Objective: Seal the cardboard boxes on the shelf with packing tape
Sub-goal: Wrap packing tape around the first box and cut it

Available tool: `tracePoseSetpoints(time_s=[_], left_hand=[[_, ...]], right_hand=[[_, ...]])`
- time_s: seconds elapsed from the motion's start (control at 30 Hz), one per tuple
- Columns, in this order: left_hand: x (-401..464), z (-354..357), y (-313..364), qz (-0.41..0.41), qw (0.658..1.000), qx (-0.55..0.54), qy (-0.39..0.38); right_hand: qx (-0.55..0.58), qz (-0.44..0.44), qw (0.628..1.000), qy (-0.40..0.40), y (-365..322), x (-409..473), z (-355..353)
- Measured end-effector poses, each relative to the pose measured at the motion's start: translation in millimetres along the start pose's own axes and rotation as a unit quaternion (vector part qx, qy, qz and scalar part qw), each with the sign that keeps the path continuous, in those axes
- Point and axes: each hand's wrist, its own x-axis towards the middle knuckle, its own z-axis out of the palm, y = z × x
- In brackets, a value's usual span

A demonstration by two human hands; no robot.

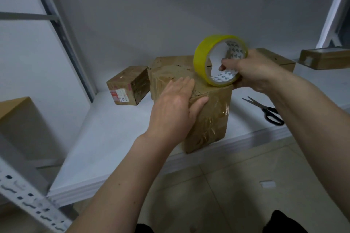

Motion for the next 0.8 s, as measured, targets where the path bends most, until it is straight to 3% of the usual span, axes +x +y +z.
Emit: tracePoseSetpoints(time_s=[0.13,0.23,0.4,0.6,0.7,0.8], left_hand=[[-1.5,-6.3,-0.1,-0.008,1.0,0.003,-0.011],[3.1,-13.6,6.3,-0.009,0.998,0.065,-0.022],[11.8,-12.6,27.6,0.003,0.977,0.195,-0.09],[10.7,-14.2,27.0,-0.006,0.974,0.21,-0.085],[8.0,-14.5,27.5,-0.012,0.972,0.215,-0.098],[6.6,-14.6,27.1,-0.02,0.972,0.21,-0.105]], right_hand=[[0.105,0.027,0.994,0.028,6.4,0.8,-5.1],[0.133,0.03,0.991,0.009,16.7,-1.3,0.1],[0.068,0.018,0.997,0.02,24.7,-4.3,6.8],[0.068,0.014,0.997,-0.016,7.0,-1.5,-0.6],[0.181,0.077,0.98,-0.025,14.6,1.2,-9.6],[0.323,0.173,0.93,-0.021,43.5,3.3,-13.6]])
